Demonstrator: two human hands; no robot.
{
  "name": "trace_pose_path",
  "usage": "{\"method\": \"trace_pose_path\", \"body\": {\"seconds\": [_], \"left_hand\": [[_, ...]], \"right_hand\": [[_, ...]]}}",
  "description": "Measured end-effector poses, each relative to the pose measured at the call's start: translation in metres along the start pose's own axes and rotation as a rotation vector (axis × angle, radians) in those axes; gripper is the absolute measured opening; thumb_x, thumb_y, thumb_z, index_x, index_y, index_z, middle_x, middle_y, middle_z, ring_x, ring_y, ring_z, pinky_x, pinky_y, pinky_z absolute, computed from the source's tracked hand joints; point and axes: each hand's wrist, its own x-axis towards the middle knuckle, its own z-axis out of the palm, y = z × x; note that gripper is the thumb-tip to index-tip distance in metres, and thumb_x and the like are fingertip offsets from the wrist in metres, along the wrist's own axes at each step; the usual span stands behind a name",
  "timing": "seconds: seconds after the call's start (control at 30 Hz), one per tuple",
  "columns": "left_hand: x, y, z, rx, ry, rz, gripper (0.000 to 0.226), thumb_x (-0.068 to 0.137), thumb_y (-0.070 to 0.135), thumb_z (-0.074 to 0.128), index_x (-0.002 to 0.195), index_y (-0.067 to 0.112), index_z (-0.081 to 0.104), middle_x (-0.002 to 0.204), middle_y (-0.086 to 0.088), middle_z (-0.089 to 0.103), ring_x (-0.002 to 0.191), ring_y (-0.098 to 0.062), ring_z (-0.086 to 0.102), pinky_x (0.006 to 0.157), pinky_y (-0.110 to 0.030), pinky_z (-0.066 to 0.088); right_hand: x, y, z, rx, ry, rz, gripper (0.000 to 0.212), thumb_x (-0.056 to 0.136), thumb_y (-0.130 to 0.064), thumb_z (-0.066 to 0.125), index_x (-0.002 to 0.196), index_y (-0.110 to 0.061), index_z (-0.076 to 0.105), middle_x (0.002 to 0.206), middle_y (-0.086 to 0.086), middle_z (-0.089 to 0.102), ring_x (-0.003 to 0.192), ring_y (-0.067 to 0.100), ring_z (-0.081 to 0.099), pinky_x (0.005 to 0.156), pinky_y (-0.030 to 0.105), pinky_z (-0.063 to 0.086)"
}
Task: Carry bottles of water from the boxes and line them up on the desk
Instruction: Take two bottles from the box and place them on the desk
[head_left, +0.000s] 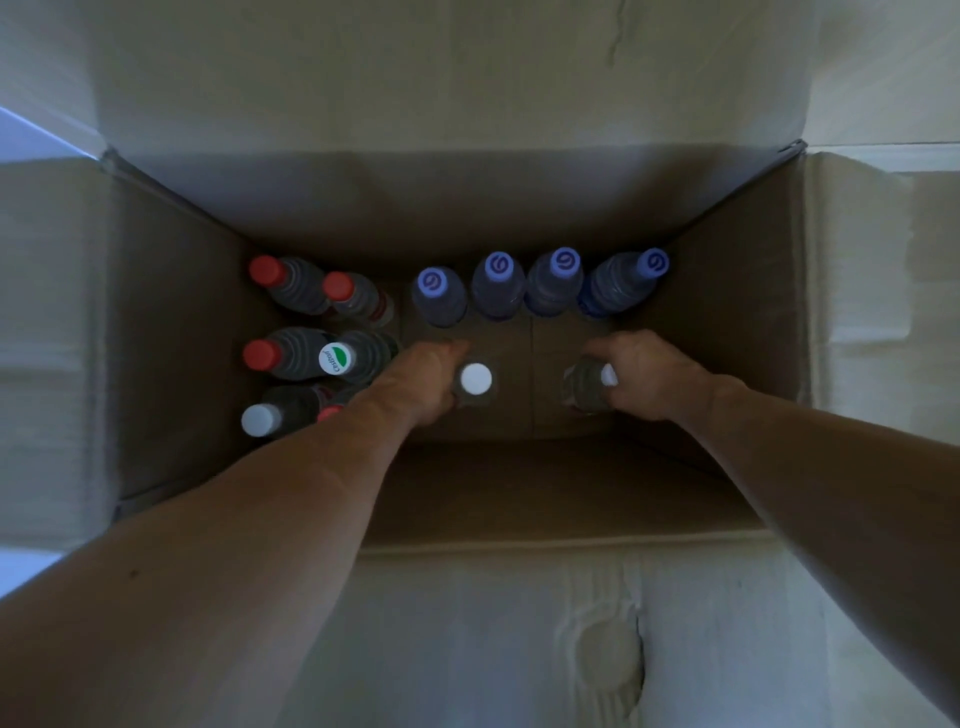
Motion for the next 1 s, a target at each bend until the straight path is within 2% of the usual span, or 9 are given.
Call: {"method": "trace_pose_path", "body": {"seconds": [0.17,0.27,0.37,0.47,0.57,0.7,0.83,0.9,1.0], "left_hand": [[-0.003,-0.009,0.002,-0.087,0.017,-0.012,0.078,0.085,0.019,0.078,0.153,0.016,0.039,0.149,-0.011,0.05,0.137,-0.029,0.048,0.113,-0.036,0.038],[-0.002,-0.009,0.01,-0.156,0.029,-0.009,0.074,0.083,0.019,0.079,0.148,0.023,0.043,0.142,-0.009,0.056,0.13,-0.029,0.053,0.108,-0.039,0.043],[-0.001,-0.015,0.016,-0.219,0.03,-0.027,0.074,0.08,0.017,0.081,0.144,0.026,0.044,0.137,-0.007,0.059,0.126,-0.029,0.056,0.105,-0.043,0.046],[0.001,-0.02,0.018,-0.327,0.057,-0.064,0.077,0.076,0.012,0.083,0.142,0.027,0.046,0.138,-0.007,0.059,0.127,-0.028,0.055,0.107,-0.045,0.045],[0.005,-0.023,0.022,-0.374,0.056,-0.06,0.078,0.074,0.014,0.085,0.141,0.027,0.047,0.136,-0.006,0.06,0.126,-0.028,0.056,0.105,-0.045,0.046],[0.007,-0.031,0.025,-0.421,0.086,-0.061,0.082,0.07,0.01,0.088,0.14,0.023,0.048,0.134,-0.007,0.061,0.125,-0.029,0.057,0.104,-0.044,0.047],[0.008,-0.042,0.024,-0.455,0.104,-0.08,0.083,0.069,0.008,0.088,0.14,0.023,0.048,0.133,-0.007,0.062,0.124,-0.029,0.057,0.103,-0.044,0.048],[0.009,-0.043,0.023,-0.457,0.103,-0.068,0.076,0.069,0.008,0.088,0.134,0.022,0.051,0.129,-0.007,0.063,0.122,-0.029,0.058,0.102,-0.044,0.049],[0.008,-0.039,0.018,-0.56,0.097,-0.084,0.072,0.069,0.014,0.091,0.131,0.022,0.055,0.13,-0.004,0.064,0.123,-0.026,0.058,0.105,-0.045,0.048]], "right_hand": [[0.02,-0.008,0.004,0.207,0.041,-0.067,0.058,0.09,-0.018,0.068,0.144,-0.029,0.048,0.143,0.005,0.049,0.13,0.024,0.047,0.107,0.037,0.043],[0.028,-0.012,0.014,0.364,0.09,-0.107,0.051,0.089,-0.014,0.069,0.136,-0.029,0.056,0.136,0.003,0.055,0.124,0.02,0.052,0.096,0.027,0.044],[0.037,-0.015,0.018,0.448,0.118,-0.124,0.049,0.085,-0.012,0.072,0.129,-0.031,0.06,0.132,0.0,0.057,0.119,0.017,0.054,0.092,0.028,0.046],[0.044,-0.015,0.018,0.528,0.113,-0.067,0.06,0.076,-0.012,0.081,0.127,-0.033,0.059,0.131,-0.002,0.057,0.118,0.018,0.055,0.099,0.036,0.049],[0.048,-0.021,0.027,0.69,0.117,-0.033,0.07,0.066,-0.01,0.089,0.126,-0.027,0.058,0.128,-0.001,0.059,0.119,0.019,0.056,0.103,0.042,0.048],[0.057,-0.035,0.048,0.779,0.097,-0.05,0.066,0.064,-0.008,0.09,0.115,-0.034,0.056,0.113,-0.01,0.061,0.116,0.016,0.057,0.095,0.031,0.047],[0.063,-0.045,0.065,0.819,0.055,-0.046,0.077,0.063,-0.008,0.091,0.123,-0.034,0.05,0.126,-0.001,0.059,0.122,0.021,0.054,0.107,0.043,0.045],[0.064,-0.048,0.071,0.814,0.052,-0.032,0.079,0.062,-0.01,0.092,0.125,-0.032,0.05,0.128,0.001,0.058,0.123,0.023,0.054,0.107,0.044,0.045],[0.061,-0.045,0.071,0.862,0.103,0.019,0.07,0.062,-0.015,0.092,0.12,-0.03,0.055,0.123,-0.002,0.062,0.118,0.02,0.057,0.104,0.04,0.047]]}}
